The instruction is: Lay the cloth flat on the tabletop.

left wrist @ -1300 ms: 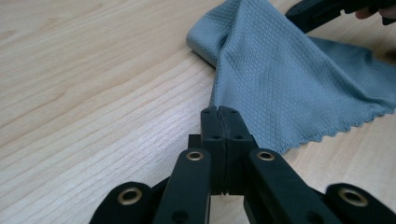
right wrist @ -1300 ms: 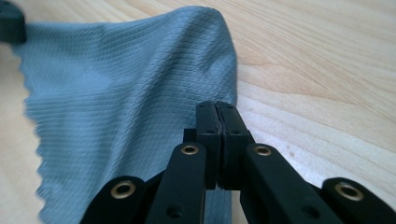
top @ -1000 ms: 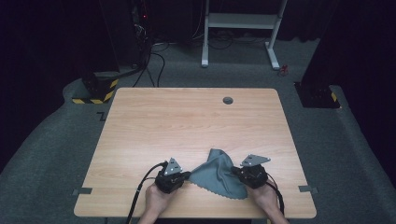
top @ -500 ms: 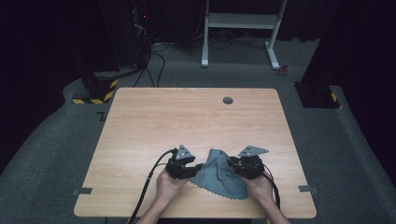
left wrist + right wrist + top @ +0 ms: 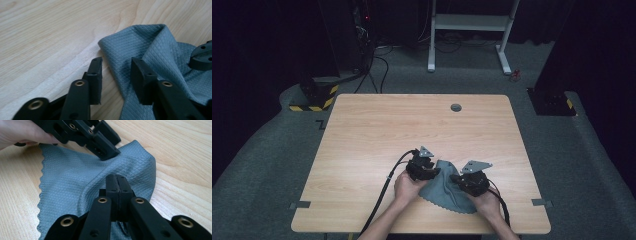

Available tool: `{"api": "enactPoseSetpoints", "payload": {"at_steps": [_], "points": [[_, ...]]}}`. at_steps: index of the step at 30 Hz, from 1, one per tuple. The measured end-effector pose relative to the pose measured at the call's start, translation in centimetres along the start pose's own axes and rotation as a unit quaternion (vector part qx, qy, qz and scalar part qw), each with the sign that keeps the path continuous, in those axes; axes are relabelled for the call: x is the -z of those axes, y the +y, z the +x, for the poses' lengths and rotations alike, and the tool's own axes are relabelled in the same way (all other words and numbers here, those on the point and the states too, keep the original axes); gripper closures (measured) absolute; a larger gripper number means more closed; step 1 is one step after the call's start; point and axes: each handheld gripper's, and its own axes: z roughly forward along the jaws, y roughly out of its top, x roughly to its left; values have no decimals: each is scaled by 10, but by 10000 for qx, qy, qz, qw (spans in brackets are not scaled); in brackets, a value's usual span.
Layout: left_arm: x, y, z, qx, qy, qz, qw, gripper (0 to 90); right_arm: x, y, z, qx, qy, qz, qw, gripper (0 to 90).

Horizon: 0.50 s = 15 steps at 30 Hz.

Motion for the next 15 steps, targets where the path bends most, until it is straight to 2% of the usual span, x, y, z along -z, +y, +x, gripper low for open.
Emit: {"api": "enactPoseSetpoints", "payload": {"at_steps": [2, 3, 4, 6, 7, 9, 11, 13, 15], "points": [[-2, 0, -1, -17, -67, 63, 10000, 735, 1, 0, -1, -63, -145, -99, 9998, 769], [-2, 0, -1, -17, -67, 63, 10000, 771, 1, 0, -1, -63, -145, -99, 9998, 769], [-3, 0, -1, -33, -112, 78, 9999, 810, 4, -1, -6, -273, -317, -246, 9988, 681], [-3, 1, -1, -111, -143, 102, 9998, 868, 5, -1, -10, -487, -486, -315, 9971, 612], [-2, 2, -2, -166, -135, 99, 9997, 880, 4, -1, -12, -544, -506, -256, 9969, 603], [3, 4, -3, -275, -103, 11, 9996, 888, 1, -2, -15, -625, -422, -85, 9971, 626], [11, 8, -4, -331, -74, -160, 9993, 890, -2, -4, -16, -647, -264, 53, 9975, 746], [20, 13, -4, -403, 27, -326, 9987, 890, -3, -3, -15, -511, -141, 20, 9986, 871], [30, 17, -3, -471, 177, -525, 9973, 891, -1, 0, -12, -393, -120, -58, 9991, 900]]}}
